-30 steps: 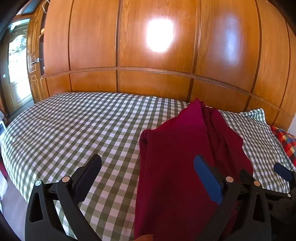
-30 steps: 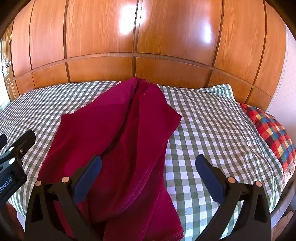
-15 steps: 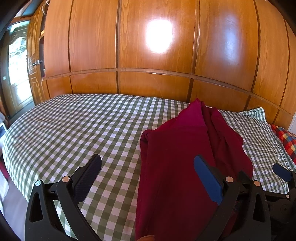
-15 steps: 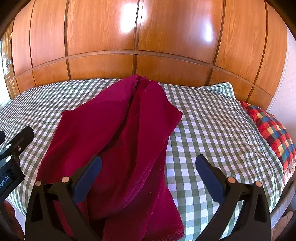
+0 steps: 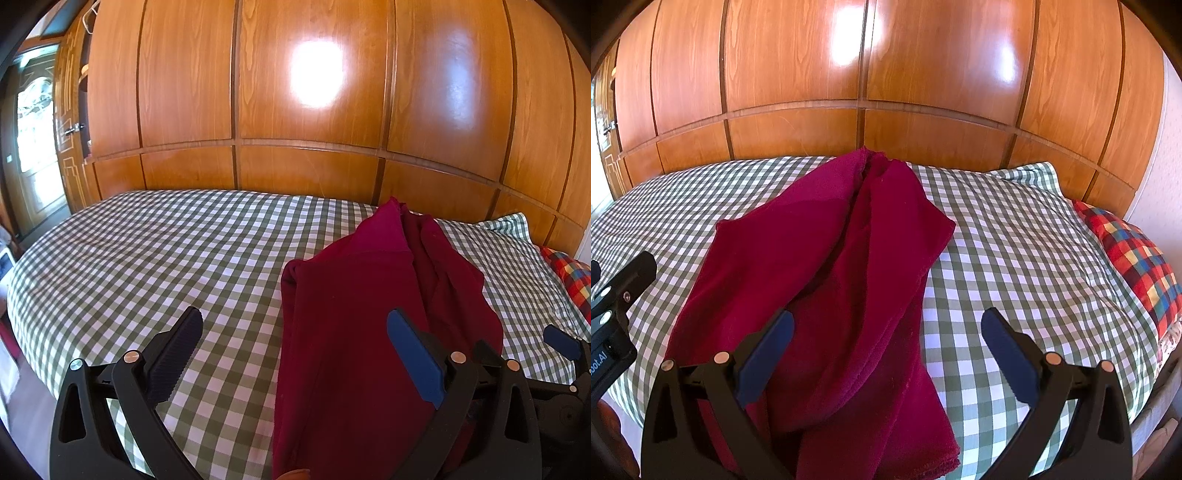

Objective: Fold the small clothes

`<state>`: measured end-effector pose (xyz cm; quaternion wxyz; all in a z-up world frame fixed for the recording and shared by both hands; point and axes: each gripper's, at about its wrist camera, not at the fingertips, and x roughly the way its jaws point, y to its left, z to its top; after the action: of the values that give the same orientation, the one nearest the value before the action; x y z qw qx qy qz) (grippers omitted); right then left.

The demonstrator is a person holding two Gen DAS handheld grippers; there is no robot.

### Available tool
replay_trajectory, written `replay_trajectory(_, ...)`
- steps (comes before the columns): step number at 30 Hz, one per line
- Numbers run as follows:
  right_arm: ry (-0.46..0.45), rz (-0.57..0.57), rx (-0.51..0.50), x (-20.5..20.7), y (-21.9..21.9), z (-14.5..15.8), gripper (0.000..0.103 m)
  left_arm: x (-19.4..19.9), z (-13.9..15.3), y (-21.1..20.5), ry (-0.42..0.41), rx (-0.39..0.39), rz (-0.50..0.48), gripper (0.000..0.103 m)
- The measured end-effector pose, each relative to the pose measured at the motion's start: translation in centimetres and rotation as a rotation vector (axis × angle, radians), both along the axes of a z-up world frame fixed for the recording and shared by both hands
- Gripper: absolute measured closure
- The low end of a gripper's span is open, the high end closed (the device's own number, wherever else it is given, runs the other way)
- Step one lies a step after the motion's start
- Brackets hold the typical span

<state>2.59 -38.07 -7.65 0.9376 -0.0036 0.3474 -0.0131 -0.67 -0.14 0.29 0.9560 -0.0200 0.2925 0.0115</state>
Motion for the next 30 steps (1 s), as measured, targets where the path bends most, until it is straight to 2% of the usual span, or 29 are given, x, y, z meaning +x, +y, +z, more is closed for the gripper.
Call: replay_trajectory(30, 0.024, -0.018, 0.018, 0.0, -1.1, -0.7, 0.002, -0.5, 0.0, -0.6, -0.005, 0.022, -0.014, 0.004)
